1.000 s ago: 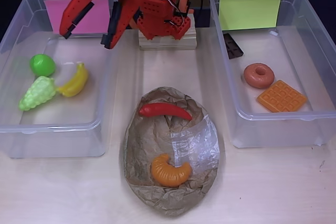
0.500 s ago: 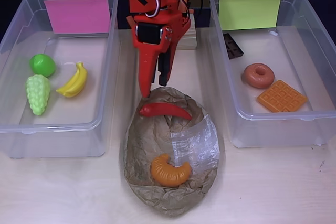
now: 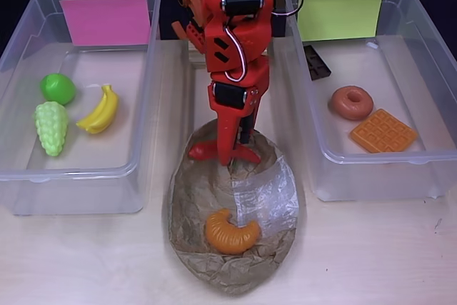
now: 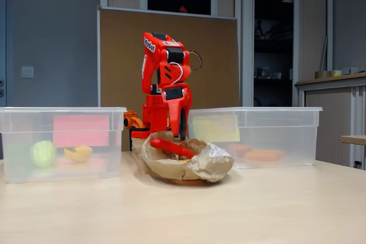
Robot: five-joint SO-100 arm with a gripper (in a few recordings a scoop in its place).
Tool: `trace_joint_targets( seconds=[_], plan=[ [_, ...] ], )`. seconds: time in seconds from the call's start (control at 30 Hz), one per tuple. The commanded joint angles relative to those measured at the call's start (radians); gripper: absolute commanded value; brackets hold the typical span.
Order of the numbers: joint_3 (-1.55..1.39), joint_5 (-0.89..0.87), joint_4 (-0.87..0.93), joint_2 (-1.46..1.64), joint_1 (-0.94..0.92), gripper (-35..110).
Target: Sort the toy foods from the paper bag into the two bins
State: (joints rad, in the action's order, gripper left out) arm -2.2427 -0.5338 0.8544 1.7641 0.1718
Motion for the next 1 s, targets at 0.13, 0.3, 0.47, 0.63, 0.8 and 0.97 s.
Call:
trace_joint_targets(
  seconds=[0.13, 0.3, 0.47, 0.63, 0.8, 0.97],
  plan=[
    [-0.046, -0.061, -0.002, -0.023, 0.011, 27],
    [-0.028, -0.075, -0.006, -0.071, -0.006, 27],
    [0.026, -0.077, -0.008, -0.163, -0.020, 26],
    [0.147, -0.071, -0.003, -0.242, -0.035, 24],
    [0.207, -0.009, -0.026, -0.299, -0.046, 25],
    [0.262, 0.018, 0.023, -0.307, -0.064, 28]
  ],
)
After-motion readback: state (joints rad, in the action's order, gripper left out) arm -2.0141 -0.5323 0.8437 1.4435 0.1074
